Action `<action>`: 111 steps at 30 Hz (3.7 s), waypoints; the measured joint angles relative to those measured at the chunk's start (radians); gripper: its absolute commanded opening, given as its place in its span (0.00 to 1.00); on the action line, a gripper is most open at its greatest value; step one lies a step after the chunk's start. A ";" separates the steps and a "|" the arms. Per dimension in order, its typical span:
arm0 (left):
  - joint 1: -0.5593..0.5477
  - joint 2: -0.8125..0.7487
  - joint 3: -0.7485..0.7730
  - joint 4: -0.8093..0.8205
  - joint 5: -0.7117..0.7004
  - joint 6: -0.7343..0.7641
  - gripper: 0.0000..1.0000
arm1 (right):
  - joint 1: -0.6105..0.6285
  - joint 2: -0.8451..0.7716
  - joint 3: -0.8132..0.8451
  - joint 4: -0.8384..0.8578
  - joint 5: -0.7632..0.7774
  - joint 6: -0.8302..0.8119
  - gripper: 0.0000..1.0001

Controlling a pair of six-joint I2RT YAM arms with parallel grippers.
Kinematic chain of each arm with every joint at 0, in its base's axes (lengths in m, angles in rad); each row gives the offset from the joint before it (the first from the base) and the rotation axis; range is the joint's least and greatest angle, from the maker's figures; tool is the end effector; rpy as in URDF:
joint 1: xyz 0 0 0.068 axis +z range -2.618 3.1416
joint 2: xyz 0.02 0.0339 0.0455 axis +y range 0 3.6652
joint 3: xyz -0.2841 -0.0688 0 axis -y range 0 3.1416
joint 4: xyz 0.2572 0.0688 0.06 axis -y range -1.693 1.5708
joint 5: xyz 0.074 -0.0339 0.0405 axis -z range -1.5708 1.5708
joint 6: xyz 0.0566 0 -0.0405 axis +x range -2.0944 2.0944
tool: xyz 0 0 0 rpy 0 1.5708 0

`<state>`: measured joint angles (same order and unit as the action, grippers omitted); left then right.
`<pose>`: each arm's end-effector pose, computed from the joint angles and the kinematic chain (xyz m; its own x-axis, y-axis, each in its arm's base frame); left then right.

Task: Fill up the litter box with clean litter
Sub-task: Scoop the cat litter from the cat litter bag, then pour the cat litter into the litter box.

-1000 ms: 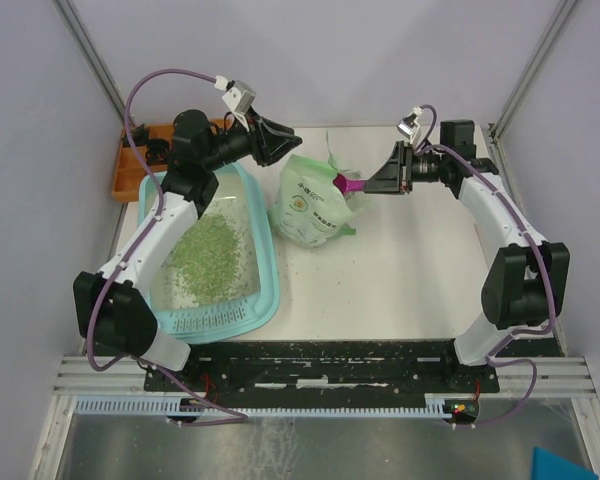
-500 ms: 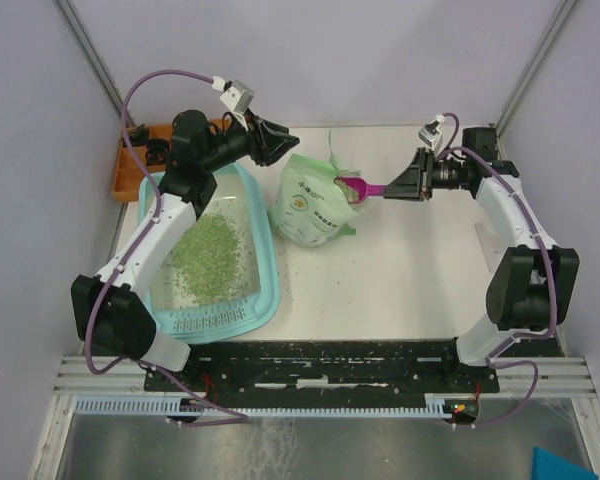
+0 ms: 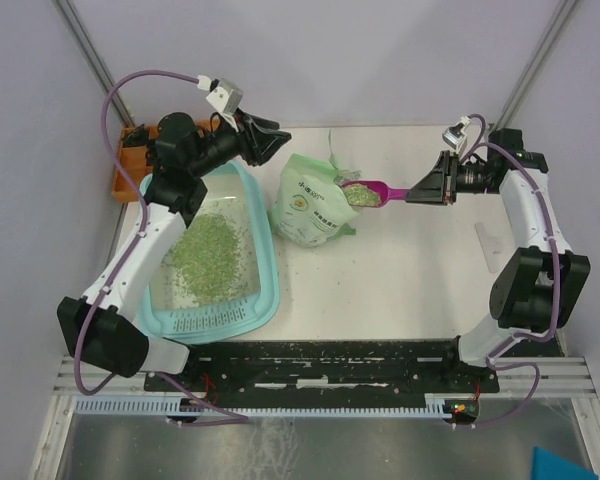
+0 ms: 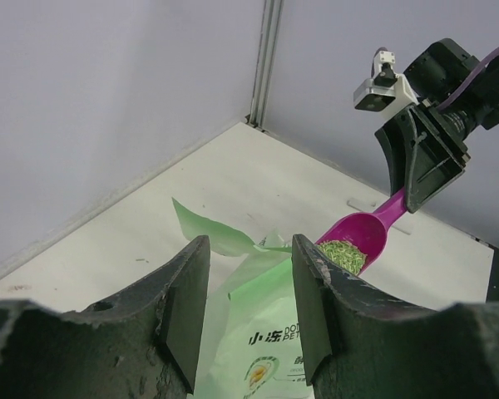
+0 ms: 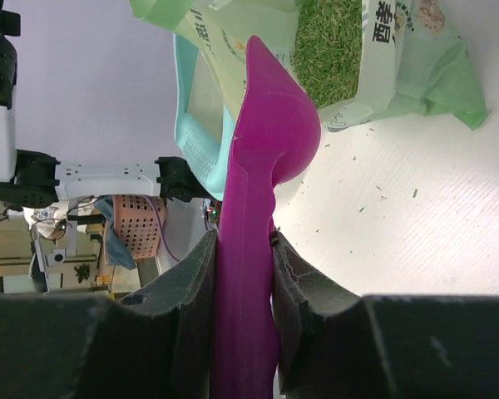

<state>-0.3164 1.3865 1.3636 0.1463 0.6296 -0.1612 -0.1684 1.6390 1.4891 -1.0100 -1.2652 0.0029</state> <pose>0.3178 -0.1391 0.4616 -0.0140 -0.1319 -0.9912 0.8151 0.5726 -0.0877 0.3432 -0.0036 0.3344 -0.9047 0.1547 -0.3969 -0.3225 0.3600 0.8754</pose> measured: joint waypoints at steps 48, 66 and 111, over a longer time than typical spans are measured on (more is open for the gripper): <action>0.000 -0.317 -0.117 -0.168 -0.186 0.043 0.52 | -0.096 0.143 0.277 -0.287 -0.082 -0.026 0.02; 0.000 -0.318 -0.117 -0.174 -0.211 0.043 0.52 | -0.102 0.145 0.357 -0.406 -0.167 -0.013 0.02; 0.000 -0.494 -0.161 -0.208 -0.634 0.077 0.57 | 0.630 0.166 0.308 0.785 -0.026 1.053 0.02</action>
<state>-0.3164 0.8925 1.2022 -0.0612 -0.0040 -0.0841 0.4618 1.8053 1.7973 -0.2253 -1.2911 1.0561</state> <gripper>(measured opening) 0.560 0.346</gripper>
